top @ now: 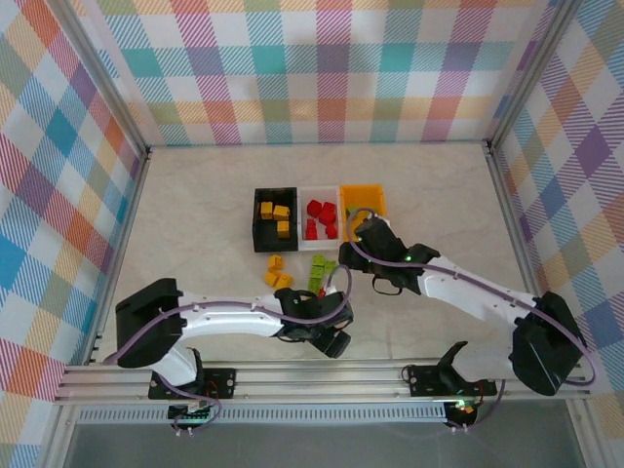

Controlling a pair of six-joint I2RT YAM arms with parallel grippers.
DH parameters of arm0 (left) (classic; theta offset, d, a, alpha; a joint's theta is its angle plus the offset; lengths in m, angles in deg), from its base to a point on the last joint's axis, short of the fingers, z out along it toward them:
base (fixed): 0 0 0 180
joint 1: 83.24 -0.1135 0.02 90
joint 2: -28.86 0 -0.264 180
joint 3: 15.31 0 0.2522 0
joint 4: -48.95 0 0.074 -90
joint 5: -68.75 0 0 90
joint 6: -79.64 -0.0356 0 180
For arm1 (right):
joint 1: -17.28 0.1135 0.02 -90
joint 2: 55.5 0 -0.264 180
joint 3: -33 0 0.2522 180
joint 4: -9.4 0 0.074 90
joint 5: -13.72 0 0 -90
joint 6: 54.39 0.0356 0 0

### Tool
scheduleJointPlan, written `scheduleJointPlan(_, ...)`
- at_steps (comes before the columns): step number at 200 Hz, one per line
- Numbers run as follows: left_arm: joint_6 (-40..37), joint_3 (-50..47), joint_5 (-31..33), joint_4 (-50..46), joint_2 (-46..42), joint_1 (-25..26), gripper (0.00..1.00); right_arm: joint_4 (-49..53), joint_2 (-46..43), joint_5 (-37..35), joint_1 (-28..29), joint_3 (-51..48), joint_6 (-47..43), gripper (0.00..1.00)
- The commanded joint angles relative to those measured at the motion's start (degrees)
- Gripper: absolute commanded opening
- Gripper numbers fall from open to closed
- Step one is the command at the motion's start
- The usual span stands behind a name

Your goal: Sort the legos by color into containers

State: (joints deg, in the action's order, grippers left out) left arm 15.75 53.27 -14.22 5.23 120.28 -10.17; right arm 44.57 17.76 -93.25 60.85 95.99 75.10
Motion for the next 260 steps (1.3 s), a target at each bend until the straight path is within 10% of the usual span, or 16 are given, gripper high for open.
scheduleJointPlan(1, -0.88, 1.84, 3.78, -3.58, 3.17, 0.50, 0.88, -0.84, -2.91, -1.39, 0.10, -1.27, 1.01, 0.75)
scheduleJointPlan(76, 1.38, -4.65, 14.15, -5.21, -2.66, -3.68, 0.68, -0.62, -7.24, -1.85, 0.11, -3.58, 1.12, 0.76)
scheduleJointPlan(135, 0.83, -7.55, 2.29, 0.64, -5.05, -5.09, 0.87, -0.97, -6.98, -1.40, 0.10, -4.19, 2.04, 0.76)
scheduleJointPlan(260, 2.84, -9.92, 0.75, 3.21, -3.86, -7.82, 0.37, -0.38, -8.30, -2.15, 0.10, -4.13, 2.57, 0.76)
